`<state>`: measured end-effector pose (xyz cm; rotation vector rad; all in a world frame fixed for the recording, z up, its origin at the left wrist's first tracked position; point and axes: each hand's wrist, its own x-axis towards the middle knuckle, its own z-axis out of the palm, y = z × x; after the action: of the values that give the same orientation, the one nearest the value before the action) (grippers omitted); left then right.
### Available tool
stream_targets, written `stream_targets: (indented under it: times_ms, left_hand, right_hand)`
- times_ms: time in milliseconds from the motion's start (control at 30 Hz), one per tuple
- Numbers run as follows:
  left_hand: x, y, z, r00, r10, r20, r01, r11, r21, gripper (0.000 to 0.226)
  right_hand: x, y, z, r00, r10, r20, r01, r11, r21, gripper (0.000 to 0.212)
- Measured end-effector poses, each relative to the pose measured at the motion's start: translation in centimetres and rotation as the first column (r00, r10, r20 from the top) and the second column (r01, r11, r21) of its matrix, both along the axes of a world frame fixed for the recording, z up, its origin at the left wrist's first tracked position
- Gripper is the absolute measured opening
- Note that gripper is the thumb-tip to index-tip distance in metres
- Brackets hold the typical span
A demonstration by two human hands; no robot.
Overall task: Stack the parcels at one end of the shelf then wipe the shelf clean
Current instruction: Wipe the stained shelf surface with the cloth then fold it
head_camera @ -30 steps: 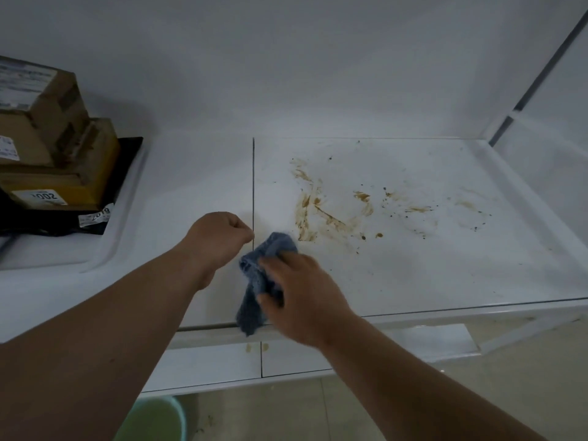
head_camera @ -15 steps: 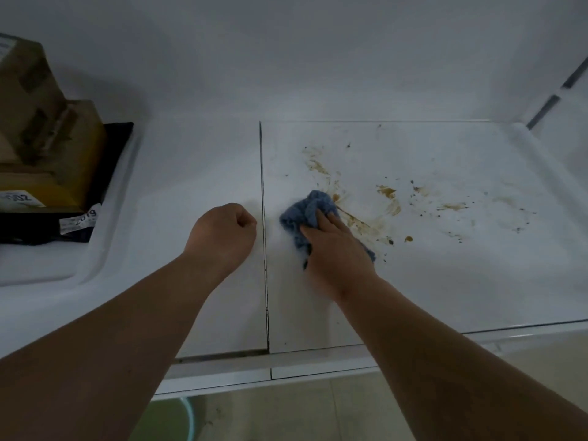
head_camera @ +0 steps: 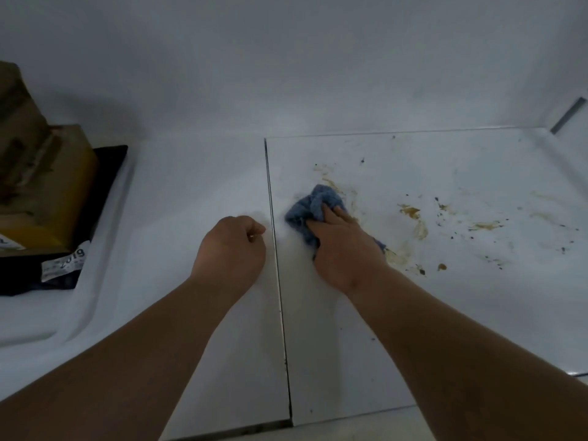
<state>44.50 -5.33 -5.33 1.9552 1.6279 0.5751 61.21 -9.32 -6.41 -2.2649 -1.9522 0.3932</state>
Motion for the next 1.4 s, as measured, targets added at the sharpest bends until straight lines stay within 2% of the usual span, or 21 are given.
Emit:
stream_targets:
  times_ms: [67, 133, 233, 333, 433, 533, 633, 700, 767, 800, 867, 933, 1033, 1133, 1200, 1300, 1400]
  left_hand:
    - [-0.1, 0.3, 0.0, 1.000, 0.000, 0.003, 0.000, 1.000, 0.003, 0.028]
    - [-0.3, 0.4, -0.2, 1.000, 0.010, 0.002, -0.010, 1.000, 0.018, 0.029]
    - [-0.4, 0.8, -0.6, 1.000, 0.011, -0.023, -0.010, 0.999, 0.037, 0.029]
    - [-0.2, 1.3, -0.6, 0.998, -0.017, -0.055, 0.020, 0.998, 0.059, 0.029]
    - [0.2, 1.8, -0.5, 0.994, -0.064, -0.084, 0.073, 0.992, 0.100, 0.029]
    - [0.5, 2.5, -0.4, 0.998, -0.034, -0.046, 0.038, 0.993, 0.108, 0.037]
    - [0.5, 3.3, -0.5, 1.000, -0.015, -0.018, 0.017, 0.993, 0.118, 0.037]
    - [0.7, 4.0, -0.6, 0.998, -0.048, -0.030, 0.052, 0.987, 0.154, 0.034]
    - [0.9, 4.9, -0.9, 0.995, -0.088, -0.052, 0.096, 0.979, 0.182, 0.029]
    - [0.9, 5.3, -0.9, 0.993, -0.102, -0.066, 0.112, 0.977, 0.184, 0.028]
    - [1.0, 6.1, -0.9, 0.987, -0.127, -0.097, 0.144, 0.971, 0.189, 0.029]
    - [1.2, 6.7, -0.7, 0.984, -0.137, -0.113, 0.158, 0.966, 0.203, 0.037]
    - [1.9, 7.7, -0.9, 0.989, -0.119, -0.088, 0.134, 0.972, 0.191, 0.041]
    - [2.8, 8.6, -1.1, 0.990, -0.131, -0.051, 0.139, 0.975, 0.175, 0.042]
    - [3.4, 9.1, -1.0, 0.982, -0.176, -0.063, 0.185, 0.962, 0.199, 0.034]
    - [3.8, 10.0, -1.2, 0.962, -0.222, -0.159, 0.255, 0.939, 0.232, 0.028]
    - [4.1, 11.5, -1.5, 0.941, -0.214, -0.261, 0.277, 0.931, 0.238, 0.021]
  right_hand:
    - [0.1, 0.2, -0.1, 0.997, -0.072, -0.036, 0.073, 0.997, 0.009, 0.056]
    - [-1.7, 0.2, -0.8, 0.995, -0.078, -0.057, 0.084, 0.991, 0.102, 0.055]
    - [-5.0, 0.2, -1.9, 0.991, 0.092, -0.094, -0.074, 0.980, 0.187, 0.056]
    - [-5.3, 1.8, -2.1, 0.982, 0.177, -0.065, -0.164, 0.972, 0.170, 0.060]
    - [-3.0, 4.4, -1.8, 0.978, 0.208, 0.007, -0.208, 0.974, 0.092, 0.055]
    - [-0.3, 5.5, -1.0, 0.999, 0.030, 0.012, -0.031, 0.998, 0.052, 0.052]
    - [-1.1, 5.9, -1.5, 0.992, -0.100, 0.075, 0.092, 0.991, 0.102, 0.043]
    - [-3.5, 6.8, -2.7, 0.996, -0.011, 0.087, -0.002, 0.988, 0.157, 0.040]
    - [-5.3, 7.9, -3.8, 0.989, 0.133, 0.071, -0.142, 0.977, 0.157, 0.049]
    - [-5.4, 8.5, -3.7, 0.983, 0.171, 0.064, -0.179, 0.972, 0.151, 0.054]
    - [-4.4, 9.6, -2.8, 0.975, 0.202, 0.090, -0.214, 0.966, 0.144, 0.050]
    - [-2.8, 10.1, -1.3, 0.980, 0.172, 0.101, -0.183, 0.976, 0.117, 0.047]
    - [-0.2, 10.4, 0.0, 0.992, 0.032, 0.124, -0.038, 0.998, 0.044, 0.047]
    - [-0.1, 10.4, -0.3, 0.982, -0.097, 0.164, 0.091, 0.995, 0.047, 0.040]
    - [-1.3, 10.5, -0.7, 0.972, -0.002, 0.237, -0.015, 0.997, 0.070, 0.039]
    - [-2.5, 11.5, -1.9, 0.911, 0.246, 0.331, -0.296, 0.949, 0.109, 0.046]
    - [-1.5, 13.2, -1.5, 0.872, 0.313, 0.376, -0.364, 0.929, 0.072, 0.046]
